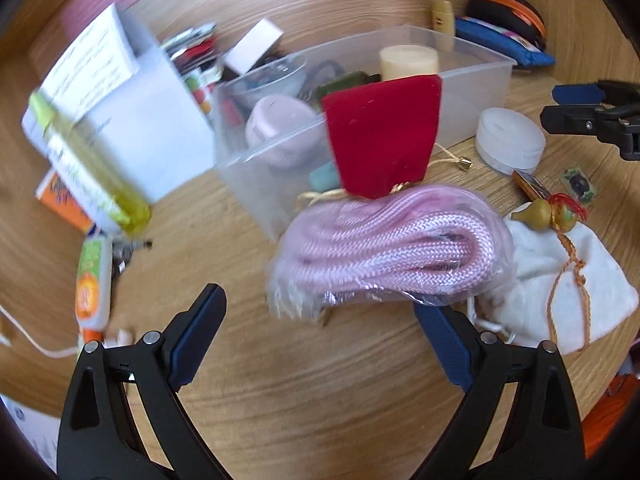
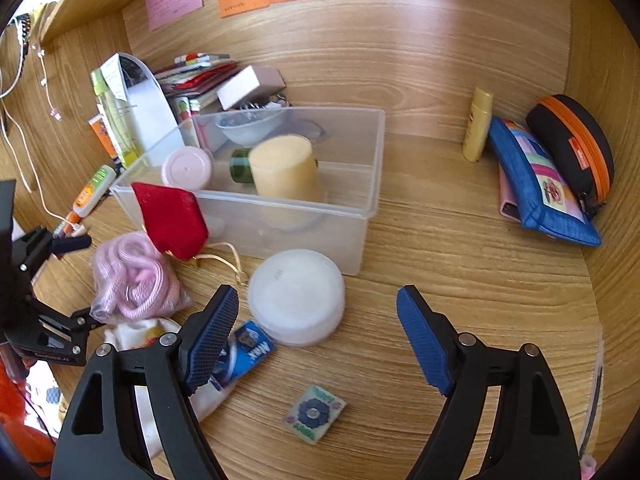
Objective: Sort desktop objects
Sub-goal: 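Grasp the bagged pink rope with the left gripper while the right grasps the white lid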
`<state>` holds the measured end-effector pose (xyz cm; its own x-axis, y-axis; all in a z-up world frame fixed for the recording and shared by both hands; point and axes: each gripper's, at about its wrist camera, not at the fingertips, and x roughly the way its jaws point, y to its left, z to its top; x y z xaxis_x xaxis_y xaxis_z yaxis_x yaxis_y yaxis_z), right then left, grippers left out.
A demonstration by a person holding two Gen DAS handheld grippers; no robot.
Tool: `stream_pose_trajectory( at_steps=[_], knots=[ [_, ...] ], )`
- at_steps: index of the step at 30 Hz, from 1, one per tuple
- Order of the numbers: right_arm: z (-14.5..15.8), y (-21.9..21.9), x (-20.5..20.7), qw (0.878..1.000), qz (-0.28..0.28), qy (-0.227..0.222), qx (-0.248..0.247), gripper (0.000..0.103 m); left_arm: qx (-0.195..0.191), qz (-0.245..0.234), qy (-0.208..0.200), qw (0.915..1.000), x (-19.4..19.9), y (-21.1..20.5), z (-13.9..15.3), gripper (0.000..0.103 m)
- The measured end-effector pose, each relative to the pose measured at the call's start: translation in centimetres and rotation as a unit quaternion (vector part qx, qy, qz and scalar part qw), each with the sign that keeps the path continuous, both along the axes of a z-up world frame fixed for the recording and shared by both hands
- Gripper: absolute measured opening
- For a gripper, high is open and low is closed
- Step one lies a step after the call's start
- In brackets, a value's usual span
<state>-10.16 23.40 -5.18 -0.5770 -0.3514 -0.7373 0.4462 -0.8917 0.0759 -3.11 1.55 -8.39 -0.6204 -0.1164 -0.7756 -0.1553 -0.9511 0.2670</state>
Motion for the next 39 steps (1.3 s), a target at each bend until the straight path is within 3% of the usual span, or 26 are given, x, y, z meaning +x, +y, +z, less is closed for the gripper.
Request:
stream_pose_trajectory(
  at_steps=[8, 18, 26, 28, 31, 39],
  knots=[
    [-1.5, -0.7, -0.9, 0.999, 0.014, -0.03, 0.01, 0.079, -0.025, -0.046, 0.014, 0.9985, -1.4, 2.6, 0.0, 0.096],
    [-3.2, -2.7, -2.3, 0.997, 0.033, -0.051, 0.037, 0.079, 0.062, -0.049, -0.036, 0.9963, -3.5, 2.8, -1.2, 0.096],
    [-3.8, -3.2, -3.0, 0.997, 0.038, -0.047, 0.04, 0.077, 0.123, -0.062, -0.073, 0.9878, -4.6, 3.0, -1.9, 0.094],
    [-3.7, -3.1, -2.9, 0.998, 0.042, -0.044, 0.033, 0.063, 0.129, -0.065, -0.071, 0.9869, -4.5, 3.2, -1.8, 0.086],
    [-3.7, -3.4, -2.8, 0.998, 0.048, -0.039, 0.034, 0.063, 0.13, -0.07, -0.063, 0.987, -4.0, 3.4, -1.5, 0.071],
    [-2.6, -3.2, -1.9, 0.998, 0.053, -0.014, 0.027, 0.063, 0.136, -0.063, -0.04, 0.9879, -2.8, 2.9, -0.6, 0.059]
  ],
)
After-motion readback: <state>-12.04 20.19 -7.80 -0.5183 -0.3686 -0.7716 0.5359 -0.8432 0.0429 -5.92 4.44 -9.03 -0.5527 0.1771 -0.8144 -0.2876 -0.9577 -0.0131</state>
